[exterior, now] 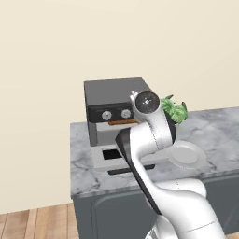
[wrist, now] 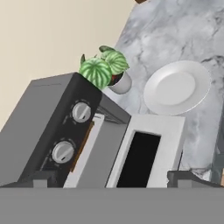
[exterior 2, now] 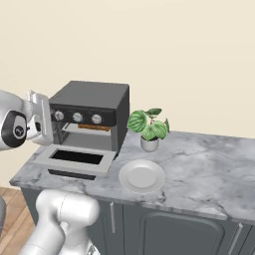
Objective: Pull the toaster oven rack outwards. Pick up the baguette from the plate and place it on the toaster oven rack. Close the toaster oven door fully and set the temperature to the lowest setting.
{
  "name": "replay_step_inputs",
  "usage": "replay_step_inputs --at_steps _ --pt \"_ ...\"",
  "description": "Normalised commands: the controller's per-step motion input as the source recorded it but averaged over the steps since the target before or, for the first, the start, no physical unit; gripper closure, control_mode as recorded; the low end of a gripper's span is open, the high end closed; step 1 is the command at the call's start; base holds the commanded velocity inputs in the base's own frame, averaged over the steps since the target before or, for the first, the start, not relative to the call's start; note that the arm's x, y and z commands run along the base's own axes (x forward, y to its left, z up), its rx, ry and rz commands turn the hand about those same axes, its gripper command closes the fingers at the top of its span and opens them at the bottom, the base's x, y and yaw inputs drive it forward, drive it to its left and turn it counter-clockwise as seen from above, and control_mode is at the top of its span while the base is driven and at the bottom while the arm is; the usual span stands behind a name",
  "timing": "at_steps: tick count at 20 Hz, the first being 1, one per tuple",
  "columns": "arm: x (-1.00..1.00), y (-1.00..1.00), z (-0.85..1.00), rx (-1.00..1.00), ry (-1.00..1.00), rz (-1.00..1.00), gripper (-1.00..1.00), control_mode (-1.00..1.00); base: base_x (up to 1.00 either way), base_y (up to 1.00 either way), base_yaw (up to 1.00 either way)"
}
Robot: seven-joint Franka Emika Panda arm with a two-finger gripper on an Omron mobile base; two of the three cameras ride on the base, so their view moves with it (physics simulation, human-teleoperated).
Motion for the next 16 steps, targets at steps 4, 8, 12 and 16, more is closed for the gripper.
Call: replay_step_inputs --at_steps 4,8,12,16 --pt "0.0 0.34 -0.28 0.0 0.11 0.0 -1.0 -1.0 0.0 0.0 0.0" --pt "0.0 0.33 -0.31 -0.02 0.08 0.0 -1.0 -1.0 0.0 0.0 0.0" --pt "0.0 0.33 -0.34 -0.05 0.07 0.0 -1.0 -1.0 0.0 0.0 0.0" --pt "0.0 0.29 -0.38 -0.05 0.04 0.0 -1.0 -1.0 0.0 0.0 0.0"
